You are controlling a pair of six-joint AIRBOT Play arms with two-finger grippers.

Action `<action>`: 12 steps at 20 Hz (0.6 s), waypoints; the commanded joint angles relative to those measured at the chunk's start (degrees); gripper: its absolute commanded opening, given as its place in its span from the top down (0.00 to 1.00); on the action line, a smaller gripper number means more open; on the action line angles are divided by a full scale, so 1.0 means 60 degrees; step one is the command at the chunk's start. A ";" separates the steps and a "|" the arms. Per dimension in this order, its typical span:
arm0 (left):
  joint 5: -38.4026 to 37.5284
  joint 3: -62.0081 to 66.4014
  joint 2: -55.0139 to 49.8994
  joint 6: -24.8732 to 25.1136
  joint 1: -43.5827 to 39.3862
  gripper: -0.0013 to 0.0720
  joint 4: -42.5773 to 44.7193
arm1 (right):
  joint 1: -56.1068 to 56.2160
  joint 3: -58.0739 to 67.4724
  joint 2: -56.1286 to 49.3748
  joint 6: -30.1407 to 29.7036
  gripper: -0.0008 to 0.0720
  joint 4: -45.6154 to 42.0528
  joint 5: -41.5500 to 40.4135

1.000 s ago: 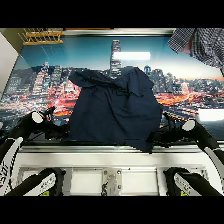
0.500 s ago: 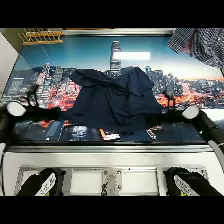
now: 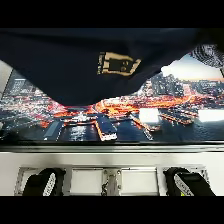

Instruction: Fold the clothes and pants, and hang the long-sleeved shirts on hangers.

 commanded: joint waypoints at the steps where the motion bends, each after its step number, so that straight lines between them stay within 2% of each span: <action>1: 0.0849 0.0936 0.0973 -0.0040 0.0007 0.97 -0.0226 | -0.0011 0.1271 0.0714 -0.0018 0.97 -0.0055 -0.0572; 7: 0.0809 0.1257 0.0667 -0.0259 0.0007 0.97 -0.0233 | -0.0011 0.1268 0.1162 -0.0015 0.97 -0.0091 -0.0750; 12: 0.0022 0.1260 -0.1249 -0.0306 0.0007 0.97 -0.0237 | -0.0011 0.1268 -0.0076 0.0091 0.97 -0.0091 -0.0153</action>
